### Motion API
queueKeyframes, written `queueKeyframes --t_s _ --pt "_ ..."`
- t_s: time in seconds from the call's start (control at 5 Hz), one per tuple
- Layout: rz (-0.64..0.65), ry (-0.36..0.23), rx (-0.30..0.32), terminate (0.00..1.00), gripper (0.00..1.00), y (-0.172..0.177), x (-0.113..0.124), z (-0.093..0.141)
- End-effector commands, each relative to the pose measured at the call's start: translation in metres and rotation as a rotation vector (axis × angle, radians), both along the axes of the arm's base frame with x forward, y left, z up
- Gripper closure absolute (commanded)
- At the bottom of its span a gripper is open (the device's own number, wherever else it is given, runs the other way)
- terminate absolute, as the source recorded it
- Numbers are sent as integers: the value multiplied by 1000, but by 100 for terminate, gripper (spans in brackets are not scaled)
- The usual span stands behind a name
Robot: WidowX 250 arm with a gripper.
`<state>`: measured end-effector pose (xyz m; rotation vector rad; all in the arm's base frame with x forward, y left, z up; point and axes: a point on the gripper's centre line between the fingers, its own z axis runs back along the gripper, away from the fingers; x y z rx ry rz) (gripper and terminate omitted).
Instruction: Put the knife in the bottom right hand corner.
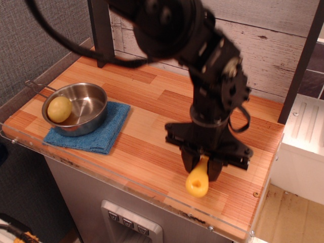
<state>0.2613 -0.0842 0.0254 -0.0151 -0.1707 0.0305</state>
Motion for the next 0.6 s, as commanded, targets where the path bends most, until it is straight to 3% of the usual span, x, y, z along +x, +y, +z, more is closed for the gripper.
queueKeyframes --t_s 0.0,0.2,0.4 --pt "-22 -47 -71 0 100 -5 10 -11" --pt "-31 -55 -78 0 0 -6 10 -2" --pt "-32 -90 -98 0 0 -4 10 23"
